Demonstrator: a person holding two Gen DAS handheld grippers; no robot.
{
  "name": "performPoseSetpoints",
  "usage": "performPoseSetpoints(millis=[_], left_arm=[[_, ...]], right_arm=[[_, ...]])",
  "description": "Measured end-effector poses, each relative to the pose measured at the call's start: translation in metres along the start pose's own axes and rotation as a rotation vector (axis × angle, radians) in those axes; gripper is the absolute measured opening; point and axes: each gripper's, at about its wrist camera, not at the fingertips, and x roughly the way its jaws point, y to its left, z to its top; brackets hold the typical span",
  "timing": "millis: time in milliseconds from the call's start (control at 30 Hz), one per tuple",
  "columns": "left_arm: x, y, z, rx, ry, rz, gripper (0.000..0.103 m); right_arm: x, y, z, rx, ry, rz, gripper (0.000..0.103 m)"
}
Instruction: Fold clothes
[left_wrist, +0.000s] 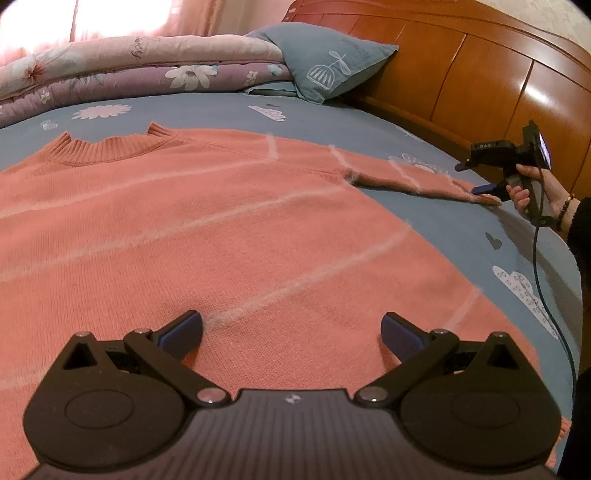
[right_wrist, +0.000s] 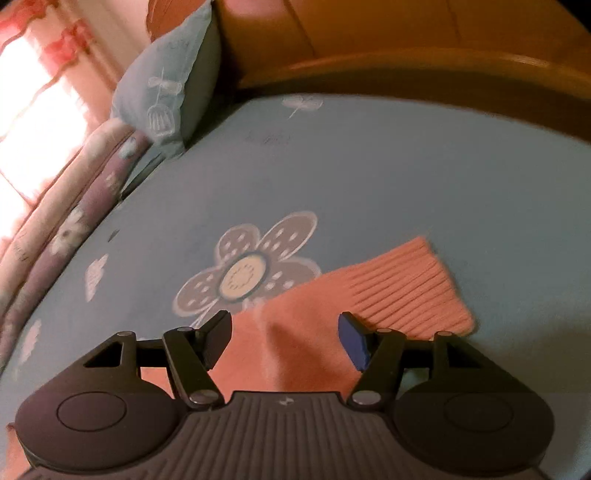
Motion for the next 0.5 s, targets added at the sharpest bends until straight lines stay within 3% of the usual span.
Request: performPoseSetpoints(millis=[33,100,233,367,500], left_arm=[[0.000,0.000,0.000,-0.002,0.000,-0.002,0.102],[0.000,0.001,0.000,-0.004,0.000,-0.003,0.102],[0.000,0.000,0.000,-0.001,0.000,-0.001,0.102],[0.000,0.000,0.000,0.000,0.001,-0.001,0.102],[0.000,0.000,0.000,-0.002,0.001,-0.002,0.102]], right_arm=[[-0.003,0.002,0.000,0.004,-0.025,-0.040,0.068],[-0.011,0.018,-0.003,-0.030,-0.046,0.007,0.068],[-0.016,0.093,-0.024,-0.222,0.028,0.181,0.063],[-0.002,0.185,-0.065,-0.430,0.116,0.277,0.058],[0.029,0.259,-0.112,-0.589,0.197,0.291,0.032]])
